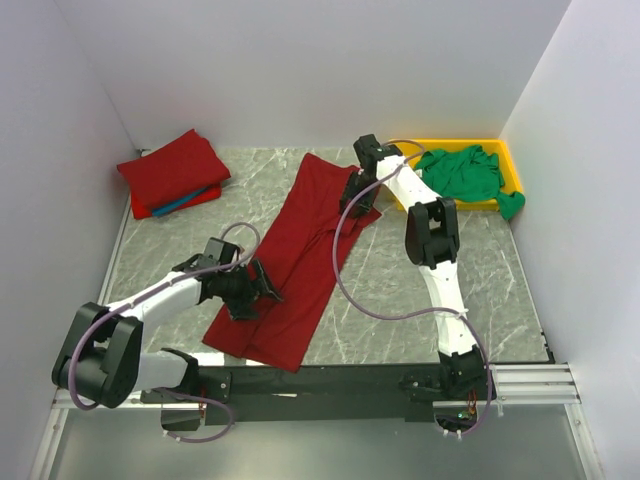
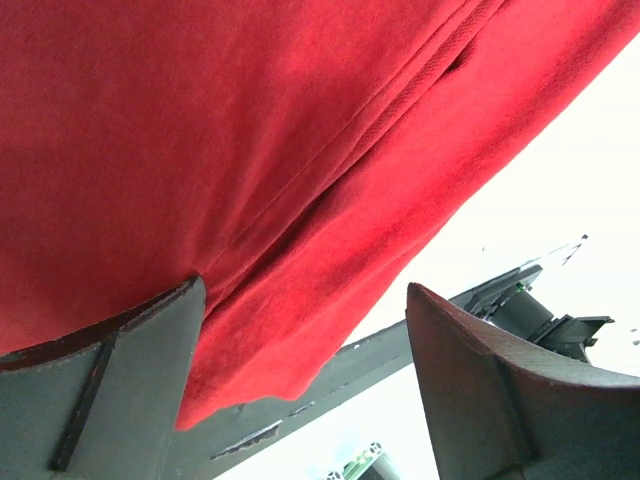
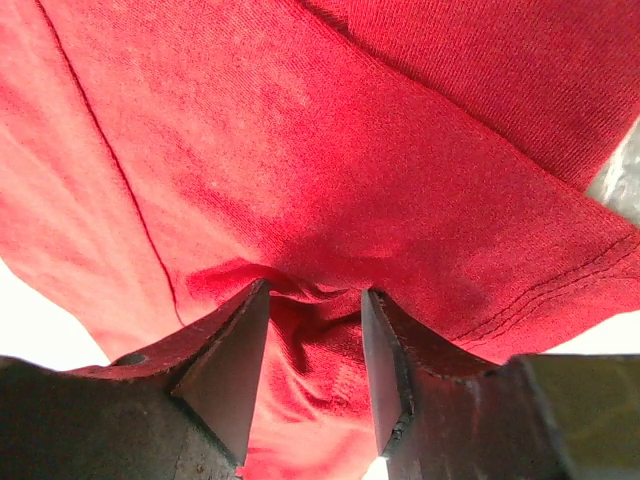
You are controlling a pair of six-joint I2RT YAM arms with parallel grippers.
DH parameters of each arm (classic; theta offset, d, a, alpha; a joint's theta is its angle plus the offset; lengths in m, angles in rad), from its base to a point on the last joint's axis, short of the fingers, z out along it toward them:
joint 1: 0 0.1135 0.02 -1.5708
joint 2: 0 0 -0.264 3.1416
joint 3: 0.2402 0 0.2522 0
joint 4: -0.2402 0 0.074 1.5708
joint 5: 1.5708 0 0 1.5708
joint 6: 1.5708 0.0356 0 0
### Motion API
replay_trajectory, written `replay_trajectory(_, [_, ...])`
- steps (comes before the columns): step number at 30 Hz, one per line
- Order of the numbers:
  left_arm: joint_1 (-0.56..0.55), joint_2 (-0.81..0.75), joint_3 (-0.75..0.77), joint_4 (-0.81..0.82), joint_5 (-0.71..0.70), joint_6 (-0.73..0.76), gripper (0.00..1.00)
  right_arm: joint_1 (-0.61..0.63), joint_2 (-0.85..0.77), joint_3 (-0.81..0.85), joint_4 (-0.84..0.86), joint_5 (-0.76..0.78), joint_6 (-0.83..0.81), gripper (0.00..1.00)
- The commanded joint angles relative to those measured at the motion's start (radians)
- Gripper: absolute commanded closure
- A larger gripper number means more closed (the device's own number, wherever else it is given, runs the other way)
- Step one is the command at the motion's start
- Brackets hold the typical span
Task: Fold and stack the t-shirts
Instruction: Fold the tshirt
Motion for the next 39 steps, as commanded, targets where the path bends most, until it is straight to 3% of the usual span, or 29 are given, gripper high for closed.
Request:
replay_trajectory(1, [-0.006,0.000,0.052,-0.040,0.005,0.013,0.12,-0.030,-0.019,-0.017,0.086,0.052,-0.011,0.50])
replay_trajectory(10, [-0.006,-0.035,0.172,-0.124,-0.032,0.071,0.12,-0.016,-0.183,-0.130,0.228,-0.026,-0.004,0.41])
replay_trajectory(20, [-0.010,-0.057,0.023,-0.062,-0.046,0.083,0.12,0.051,-0.332,-0.321,0.256,0.012,-0.016,0.38])
replay_trajectory(27, [-0.029,0.020,-0.008,-0.016,-0.044,0.094,0.12,0.062,-0.305,-0.437,0.287,0.018,-0.005,0.38])
replay_trajectory(39, [-0.099,0.097,0.021,0.018,-0.015,0.016,0.12,0.010,-0.126,-0.281,0.135,0.071,-0.005,0.39])
